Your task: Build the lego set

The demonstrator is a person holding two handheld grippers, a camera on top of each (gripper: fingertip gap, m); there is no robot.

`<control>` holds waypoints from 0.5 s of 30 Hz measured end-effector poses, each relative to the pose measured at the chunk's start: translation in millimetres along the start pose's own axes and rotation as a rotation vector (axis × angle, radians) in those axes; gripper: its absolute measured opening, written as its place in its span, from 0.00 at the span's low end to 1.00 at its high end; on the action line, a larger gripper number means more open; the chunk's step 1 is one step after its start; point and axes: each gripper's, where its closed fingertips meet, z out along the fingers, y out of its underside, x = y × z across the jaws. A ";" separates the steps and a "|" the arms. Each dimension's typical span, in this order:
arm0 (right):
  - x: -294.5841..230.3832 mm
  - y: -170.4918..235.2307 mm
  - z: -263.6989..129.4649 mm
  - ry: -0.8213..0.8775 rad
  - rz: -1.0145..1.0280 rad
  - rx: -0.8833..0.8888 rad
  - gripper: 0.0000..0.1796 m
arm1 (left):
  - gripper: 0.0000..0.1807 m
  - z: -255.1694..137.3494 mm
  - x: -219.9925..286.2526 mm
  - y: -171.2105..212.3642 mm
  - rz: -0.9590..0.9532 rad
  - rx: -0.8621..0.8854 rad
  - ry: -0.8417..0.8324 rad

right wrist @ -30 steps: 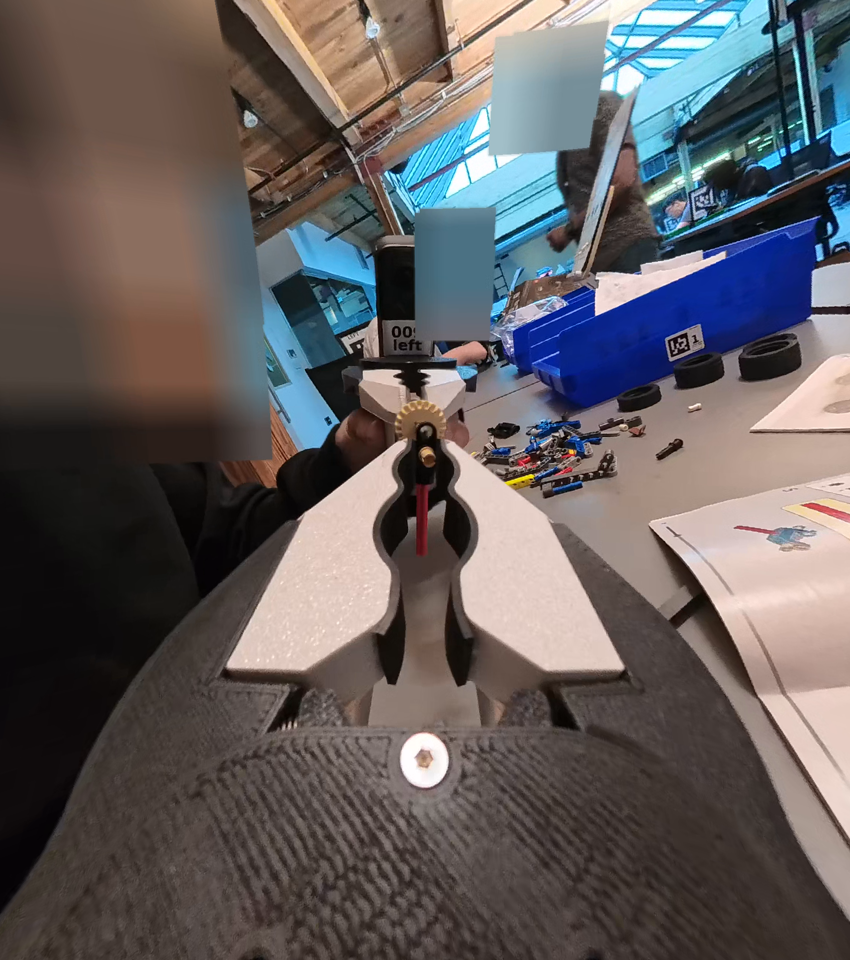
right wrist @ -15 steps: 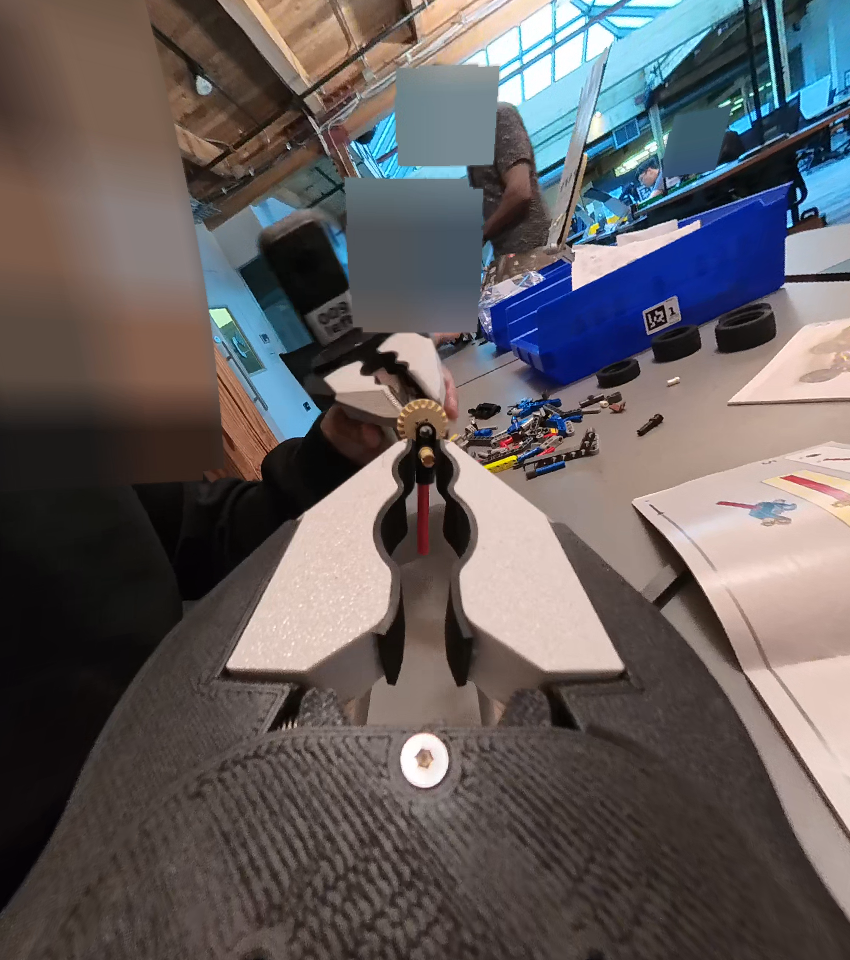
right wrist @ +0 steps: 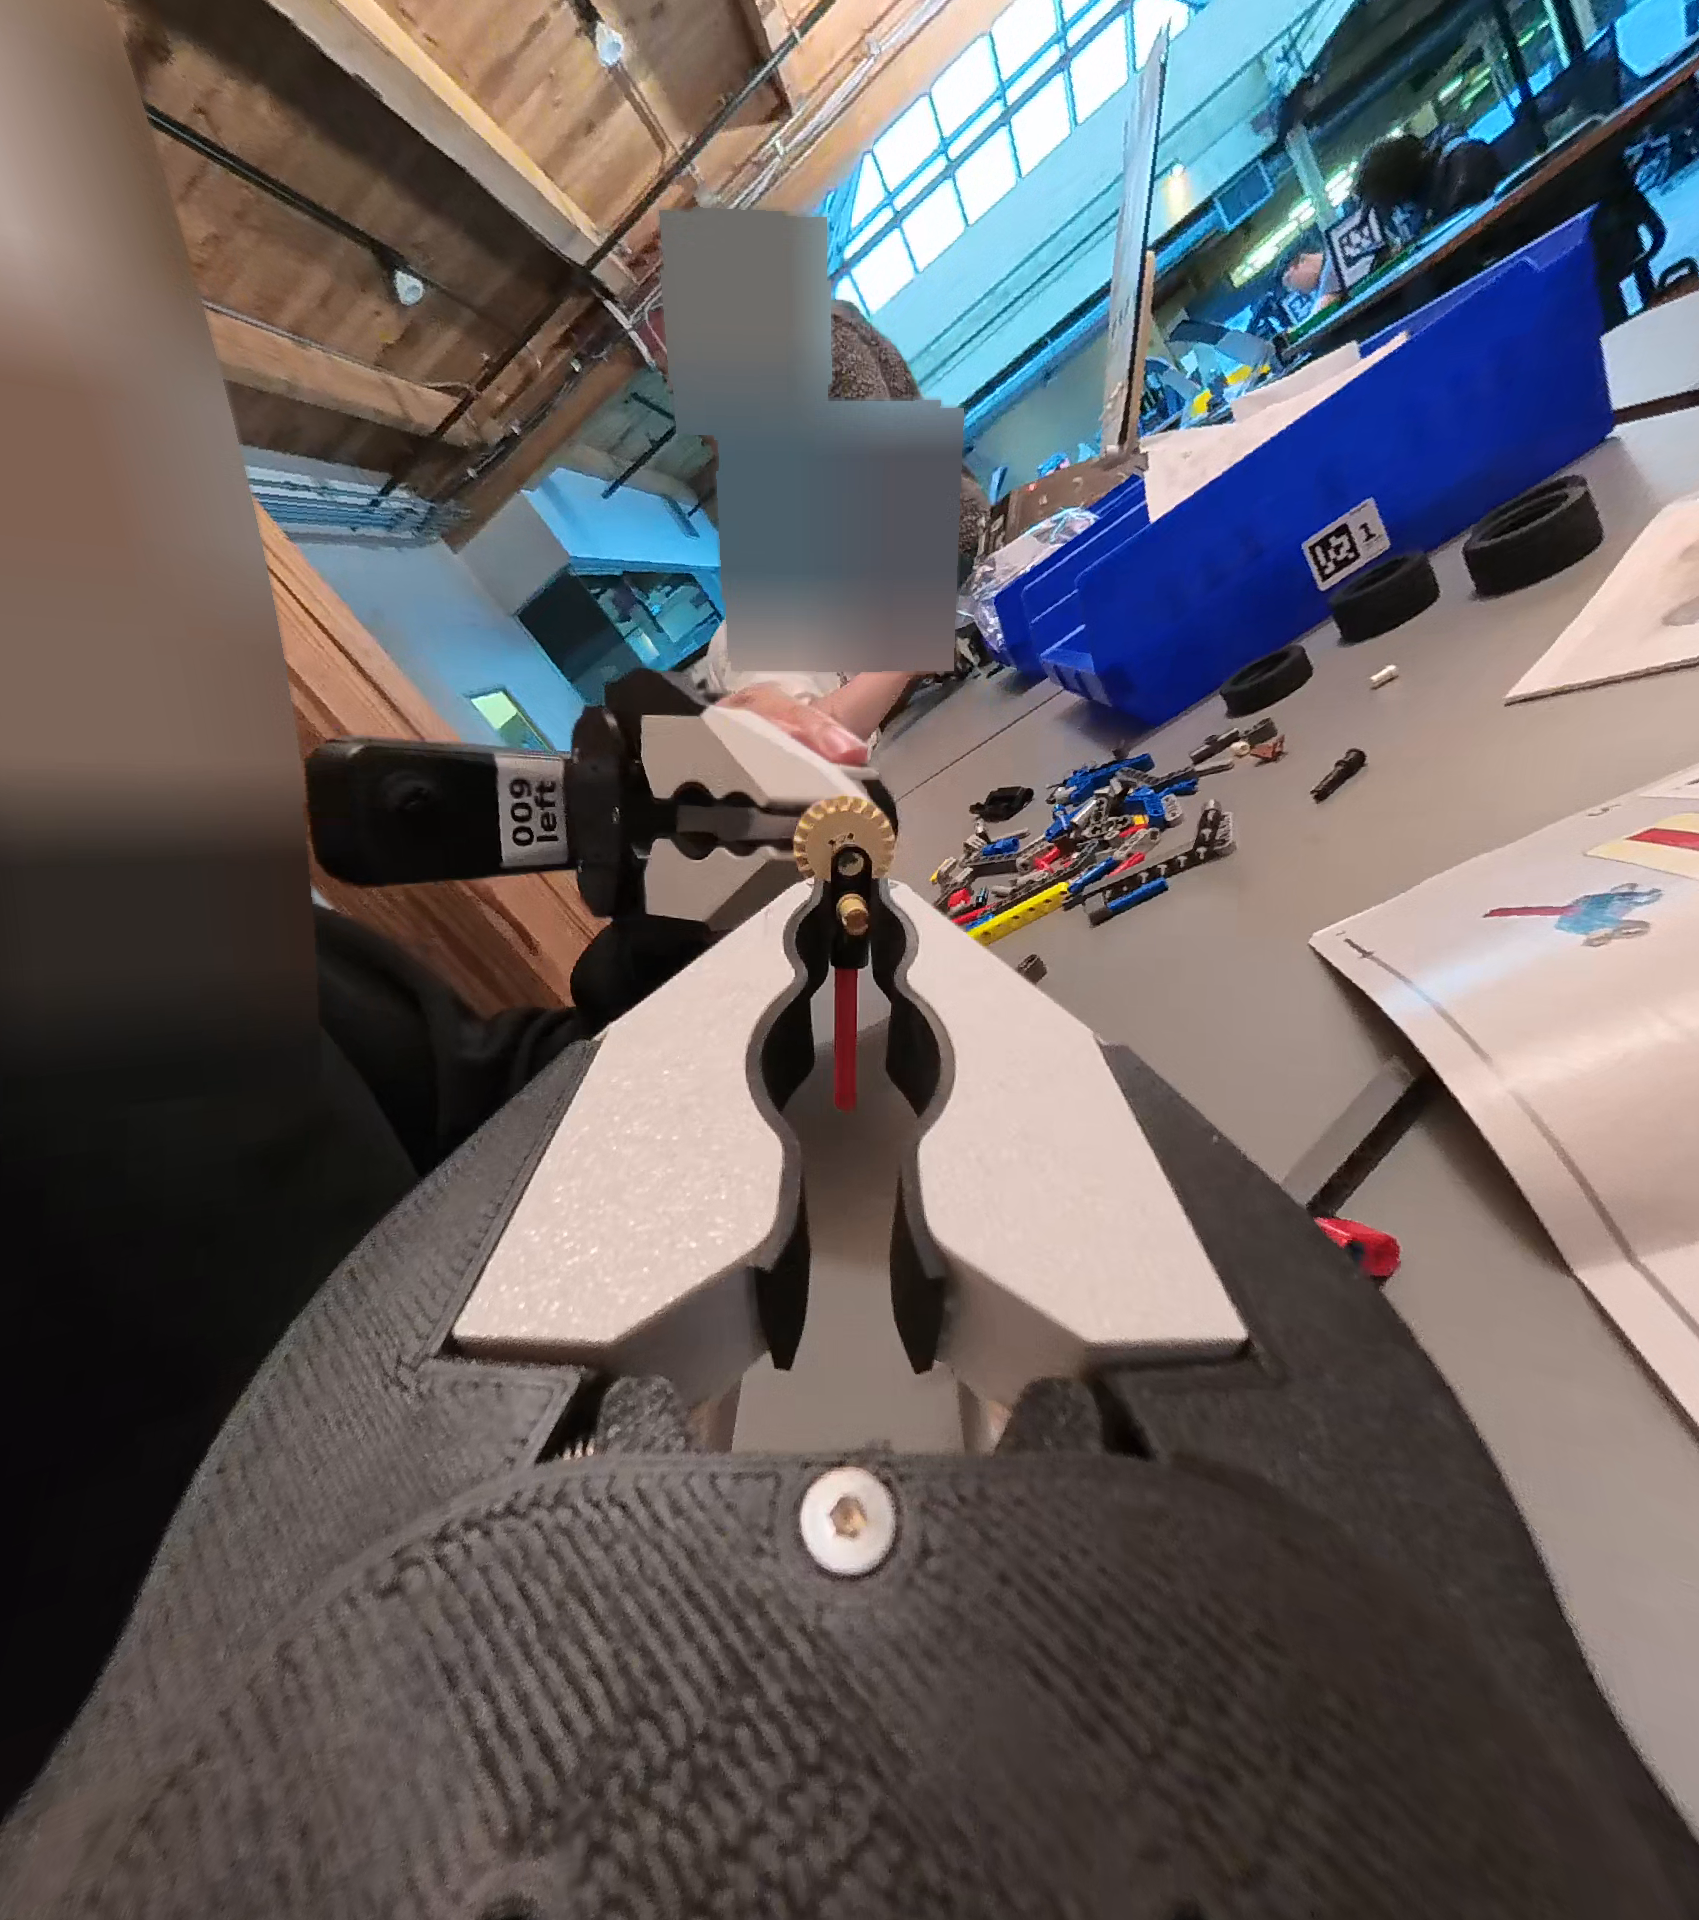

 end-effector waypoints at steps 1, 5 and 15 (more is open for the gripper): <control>0.0 -0.3 -0.2 -0.001 0.001 0.002 0.03 | 0.01 1.3 0.3 0.8 0.015 -0.009 -0.010; 4.8 -0.8 -1.8 0.033 0.006 0.003 0.03 | 0.01 5.8 0.2 4.9 0.084 -0.078 -0.050; 3.6 7.2 -4.0 0.016 0.041 -0.057 0.03 | 0.01 5.3 8.2 2.5 0.062 -0.111 0.017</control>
